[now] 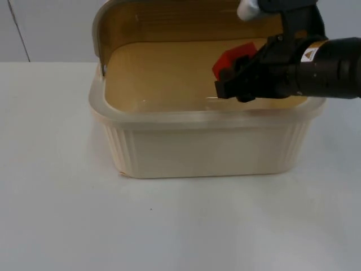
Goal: Open the box lid with the left hand, place the block into the box with the right hand, then close the box lid with the left hand.
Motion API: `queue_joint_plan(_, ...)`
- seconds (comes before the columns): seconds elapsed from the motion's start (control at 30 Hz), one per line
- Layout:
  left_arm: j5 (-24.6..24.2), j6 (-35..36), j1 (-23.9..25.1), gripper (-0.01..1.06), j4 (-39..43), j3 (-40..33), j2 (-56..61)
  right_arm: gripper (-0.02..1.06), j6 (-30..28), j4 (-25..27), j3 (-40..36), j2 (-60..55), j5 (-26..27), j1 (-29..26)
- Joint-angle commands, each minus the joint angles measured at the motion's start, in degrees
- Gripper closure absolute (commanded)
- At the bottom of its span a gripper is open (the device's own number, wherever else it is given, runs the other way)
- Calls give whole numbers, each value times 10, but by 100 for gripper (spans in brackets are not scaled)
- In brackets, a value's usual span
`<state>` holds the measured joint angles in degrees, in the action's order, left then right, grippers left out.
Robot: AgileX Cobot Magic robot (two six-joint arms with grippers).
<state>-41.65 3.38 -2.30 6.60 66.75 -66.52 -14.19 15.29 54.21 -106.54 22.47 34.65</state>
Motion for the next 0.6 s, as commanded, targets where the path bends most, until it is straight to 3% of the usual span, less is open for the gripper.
queue_joint_plan(0.0, 1, 1, -3, 0, 4, -2, -1, 105, -8, 7, 15, -10, 24, 1)
queue_joint_plan(0.27, 2, 1, -3, 0, 4, -2, -1, 105, -8, 19, 70, -42, -23, 1)
queue_joint_plan(0.43, 4, 1, -3, 0, 4, -2, -1, 104, -8, 20, 74, -42, -21, 5)
queue_joint_plan(0.57, 4, 1, -3, 0, 4, -2, -1, 93, -25, 18, 74, -42, -40, 5)
